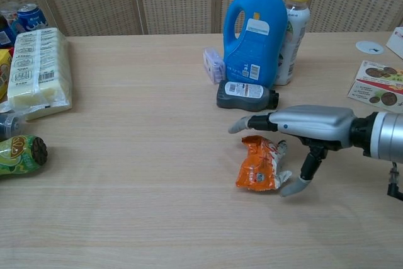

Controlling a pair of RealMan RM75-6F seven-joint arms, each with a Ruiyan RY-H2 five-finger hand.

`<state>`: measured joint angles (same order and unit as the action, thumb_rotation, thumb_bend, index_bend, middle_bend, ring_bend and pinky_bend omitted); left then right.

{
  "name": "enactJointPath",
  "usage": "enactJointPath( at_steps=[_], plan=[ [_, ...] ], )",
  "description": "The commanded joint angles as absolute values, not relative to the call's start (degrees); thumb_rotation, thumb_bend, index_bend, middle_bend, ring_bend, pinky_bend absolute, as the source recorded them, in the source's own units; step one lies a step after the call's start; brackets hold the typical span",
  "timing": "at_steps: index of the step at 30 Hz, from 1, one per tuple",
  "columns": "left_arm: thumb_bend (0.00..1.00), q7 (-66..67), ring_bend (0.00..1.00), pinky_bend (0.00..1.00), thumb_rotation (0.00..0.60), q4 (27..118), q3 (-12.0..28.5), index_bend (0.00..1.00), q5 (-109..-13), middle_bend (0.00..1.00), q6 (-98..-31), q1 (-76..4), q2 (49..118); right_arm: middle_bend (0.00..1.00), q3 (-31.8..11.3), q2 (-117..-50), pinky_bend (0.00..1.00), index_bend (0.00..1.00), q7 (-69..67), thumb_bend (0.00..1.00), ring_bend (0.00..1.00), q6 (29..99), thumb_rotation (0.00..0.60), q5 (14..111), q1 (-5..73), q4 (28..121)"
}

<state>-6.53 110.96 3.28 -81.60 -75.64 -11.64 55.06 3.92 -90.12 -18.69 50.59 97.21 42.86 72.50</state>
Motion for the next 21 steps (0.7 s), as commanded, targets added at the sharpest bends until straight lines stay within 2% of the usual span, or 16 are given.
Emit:
enactJointPath(
  at_steps=[1, 12, 13, 16, 18, 20, 21],
  plan=[
    [0.26, -6.5, 0.0, 0.0, 0.6, 111.1, 3.3, 0.17, -81.4, 0.03, -75.9, -11.4, 54.9, 0.0, 4.5, -91.3, 0.0, 0.0, -19.3, 0.08, 0.0, 51.5, 0.598, 97.3, 42.4, 71.2],
    [0.27, -6.6, 0.0, 0.0, 0.6, 111.4, 2.7, 0.17, -81.6, 0.03, -77.1, -10.3, 54.5, 0.0, 5.3, -96.6, 0.0, 0.0, -23.4, 0.08, 0.0, 52.5, 0.6, 97.4, 42.8, 64.2],
    [0.27, -6.6, 0.0, 0.0, 0.6, 111.4, 2.6, 0.17, -81.7, 0.03, -77.3, -10.1, 54.3, 0.03, 5.4, -97.1, 0.0, 0.02, -24.1, 0.08, 0.0, 52.7, 0.6, 97.4, 42.7, 63.4],
    [0.27, -6.9, 0.0, 0.0, 0.6, 111.5, 2.4, 0.17, -81.7, 0.03, -77.9, -9.5, 53.6, 0.19, 5.9, -98.2, 0.12, 0.16, -24.6, 0.1, 0.0, 53.9, 0.6, 97.9, 42.4, 61.1],
    [0.26, -7.1, 0.0, 0.0, 0.6, 111.5, 2.4, 0.17, -81.6, 0.03, -78.2, -9.2, 53.3, 0.35, 6.1, -98.7, 0.27, 0.28, -25.2, 0.12, 0.01, 54.9, 0.6, 98.2, 42.1, 60.1],
    [0.26, -7.4, 0.0, 0.0, 0.6, 111.5, 2.3, 0.17, -81.6, 0.03, -78.5, -9.0, 53.1, 0.49, 6.2, -99.0, 0.39, 0.39, -25.9, 0.16, 0.08, 55.9, 0.6, 98.4, 41.9, 59.3],
    [0.26, -7.5, 0.0, 0.0, 0.6, 111.4, 2.3, 0.17, -81.6, 0.03, -78.6, -8.9, 53.2, 0.53, 6.1, -99.1, 0.43, 0.42, -26.0, 0.17, 0.12, 56.4, 0.6, 98.5, 41.9, 59.0]
  ],
)
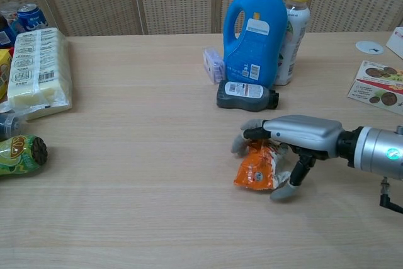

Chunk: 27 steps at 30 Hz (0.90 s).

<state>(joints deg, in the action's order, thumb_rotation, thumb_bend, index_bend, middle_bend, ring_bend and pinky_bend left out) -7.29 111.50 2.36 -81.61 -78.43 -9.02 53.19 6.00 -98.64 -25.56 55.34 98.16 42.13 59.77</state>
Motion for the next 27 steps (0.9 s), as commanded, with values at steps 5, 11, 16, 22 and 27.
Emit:
enactJointPath(
  at_steps=[5, 11, 16, 22, 27],
  plan=[
    [0.26, -7.8, 0.0, 0.0, 0.6, 110.9, 2.2, 0.17, -81.7, 0.03, -78.3, -8.8, 53.8, 0.63, 5.9, -98.8, 0.52, 0.5, -26.8, 0.19, 0.24, 58.1, 0.6, 98.7, 42.0, 58.3],
    [0.26, -8.6, 0.0, 0.0, 0.6, 110.2, 2.3, 0.17, -81.6, 0.03, -78.3, -8.7, 54.2, 0.68, 5.0, -95.9, 0.55, 0.53, -26.2, 0.19, 0.28, 60.0, 0.6, 98.2, 41.8, 60.7],
    [0.26, -9.3, 0.0, 0.0, 0.6, 109.4, 2.2, 0.17, -81.9, 0.03, -78.1, -8.6, 54.8, 0.68, 3.6, -91.0, 0.56, 0.54, -23.8, 0.19, 0.29, 61.6, 0.6, 97.4, 42.0, 65.4],
    [0.26, -10.3, 0.0, 0.0, 0.6, 108.6, 1.7, 0.17, -82.3, 0.03, -78.4, -8.1, 55.6, 0.68, -0.5, -82.6, 0.56, 0.54, -21.2, 0.18, 0.29, 63.3, 0.6, 95.3, 42.8, 74.8],
    [0.26, -10.5, 0.0, 0.0, 0.6, 108.3, 0.9, 0.17, -82.9, 0.03, -78.7, -7.3, 56.2, 0.68, -3.6, -76.7, 0.56, 0.54, -18.7, 0.18, 0.29, 63.4, 0.6, 94.0, 44.0, 81.3]
  ],
)
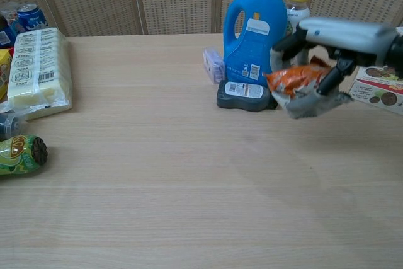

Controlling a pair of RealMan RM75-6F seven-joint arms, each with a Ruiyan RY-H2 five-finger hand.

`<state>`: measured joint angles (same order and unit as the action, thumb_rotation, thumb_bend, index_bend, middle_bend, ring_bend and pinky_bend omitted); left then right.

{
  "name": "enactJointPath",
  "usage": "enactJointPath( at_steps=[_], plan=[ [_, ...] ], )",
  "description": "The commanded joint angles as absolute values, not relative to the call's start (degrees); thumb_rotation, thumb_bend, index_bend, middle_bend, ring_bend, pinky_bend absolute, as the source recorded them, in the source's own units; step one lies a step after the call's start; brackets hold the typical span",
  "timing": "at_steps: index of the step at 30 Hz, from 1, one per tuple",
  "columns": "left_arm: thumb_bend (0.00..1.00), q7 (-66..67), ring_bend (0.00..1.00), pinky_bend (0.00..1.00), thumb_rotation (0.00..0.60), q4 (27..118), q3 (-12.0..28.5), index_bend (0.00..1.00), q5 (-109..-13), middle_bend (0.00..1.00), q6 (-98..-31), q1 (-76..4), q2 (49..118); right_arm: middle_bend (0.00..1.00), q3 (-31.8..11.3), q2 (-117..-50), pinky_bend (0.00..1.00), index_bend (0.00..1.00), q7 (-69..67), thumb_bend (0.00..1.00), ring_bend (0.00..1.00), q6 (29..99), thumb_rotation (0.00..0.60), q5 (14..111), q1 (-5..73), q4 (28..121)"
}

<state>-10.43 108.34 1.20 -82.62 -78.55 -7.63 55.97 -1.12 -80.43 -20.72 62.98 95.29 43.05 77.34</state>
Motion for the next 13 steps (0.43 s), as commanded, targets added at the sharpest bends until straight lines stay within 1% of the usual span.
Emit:
enactJointPath(
  at_steps=[1, 7, 13],
  plan=[
    [0.26, -10.5, 0.0, 0.0, 0.6, 108.2, 0.6, 0.17, -83.0, 0.03, -78.9, -7.0, 56.3, 0.68, -4.4, -75.5, 0.56, 0.54, -18.3, 0.18, 0.29, 63.3, 0.6, 93.6, 44.3, 82.6],
    [0.26, -11.8, 0.0, 0.0, 0.6, 107.5, -0.1, 0.17, -83.5, 0.03, -79.5, -6.0, 56.3, 0.68, -7.3, -71.8, 0.56, 0.54, -16.0, 0.18, 0.3, 62.9, 0.6, 91.9, 45.3, 87.1],
    [0.26, -13.3, 0.0, 0.0, 0.6, 106.3, -0.1, 0.17, -84.0, 0.03, -79.1, -6.1, 56.5, 0.69, -7.9, -71.2, 0.56, 0.55, -14.2, 0.18, 0.3, 62.1, 0.6, 90.8, 45.4, 89.2]
  ],
)
